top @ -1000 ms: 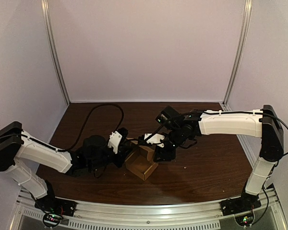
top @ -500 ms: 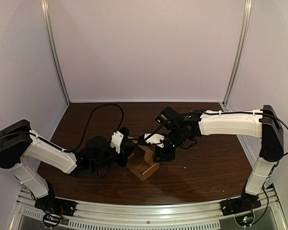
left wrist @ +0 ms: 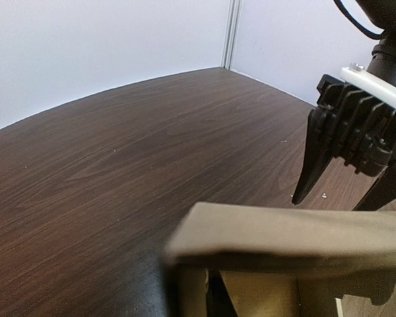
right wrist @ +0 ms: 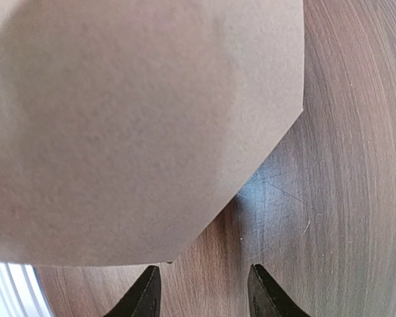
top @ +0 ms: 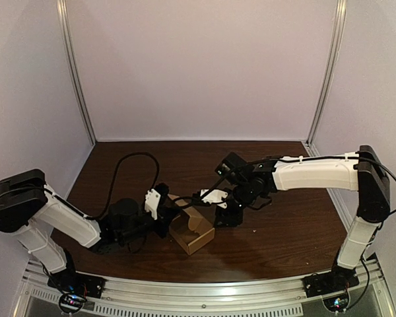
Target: Fold the paper box
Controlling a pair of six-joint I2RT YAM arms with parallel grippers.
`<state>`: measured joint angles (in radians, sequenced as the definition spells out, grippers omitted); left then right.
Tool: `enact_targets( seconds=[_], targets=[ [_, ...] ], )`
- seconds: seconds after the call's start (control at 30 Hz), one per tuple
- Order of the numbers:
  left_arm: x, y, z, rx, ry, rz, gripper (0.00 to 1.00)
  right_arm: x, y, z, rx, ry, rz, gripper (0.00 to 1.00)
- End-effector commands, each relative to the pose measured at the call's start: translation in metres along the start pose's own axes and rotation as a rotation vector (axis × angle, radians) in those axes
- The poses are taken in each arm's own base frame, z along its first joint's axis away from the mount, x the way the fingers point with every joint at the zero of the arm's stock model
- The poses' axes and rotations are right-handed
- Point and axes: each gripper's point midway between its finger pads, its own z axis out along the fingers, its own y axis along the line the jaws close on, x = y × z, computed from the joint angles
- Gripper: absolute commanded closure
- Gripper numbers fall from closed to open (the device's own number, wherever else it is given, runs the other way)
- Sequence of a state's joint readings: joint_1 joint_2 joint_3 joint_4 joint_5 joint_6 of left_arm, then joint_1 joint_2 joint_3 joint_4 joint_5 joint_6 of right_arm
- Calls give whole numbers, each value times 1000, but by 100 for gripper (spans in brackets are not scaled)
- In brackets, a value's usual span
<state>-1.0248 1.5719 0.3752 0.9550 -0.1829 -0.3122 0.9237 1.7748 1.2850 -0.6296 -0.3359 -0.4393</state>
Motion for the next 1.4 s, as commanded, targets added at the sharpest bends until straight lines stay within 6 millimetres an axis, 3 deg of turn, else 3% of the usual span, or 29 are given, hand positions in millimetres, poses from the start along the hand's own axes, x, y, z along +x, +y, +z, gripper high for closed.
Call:
enact_targets(
  seconds=[0.0,0.13,0.37,0.53,0.73,0.87,1.1,1.37],
  targets=[
    [10,1,-6,8,1,15,99,-6,1,-6,18,-28,-27,54],
    [7,0,-8,17,-19,18,98,-11,13,-21,-10,-56,-126,52],
    [11,2,-10,12,-15,51,97,-35,47,-75,-110,-146,-266,47],
    [8,2,-10,16,-26,50,97,-65,56,-86,-158,-218,-240,47],
    [8,1,-9,15,-13,51,97,-90,69,-78,-160,-234,-301,49],
    [7,3,-9,1,-13,47,97,-89,86,-60,-187,-200,-348,52],
    [6,5,-15,-16,20,28,93,-89,94,-37,-179,-172,-370,57],
    [3,26,-55,-142,132,-40,78,-90,100,-14,-195,-159,-388,59]
  ],
)
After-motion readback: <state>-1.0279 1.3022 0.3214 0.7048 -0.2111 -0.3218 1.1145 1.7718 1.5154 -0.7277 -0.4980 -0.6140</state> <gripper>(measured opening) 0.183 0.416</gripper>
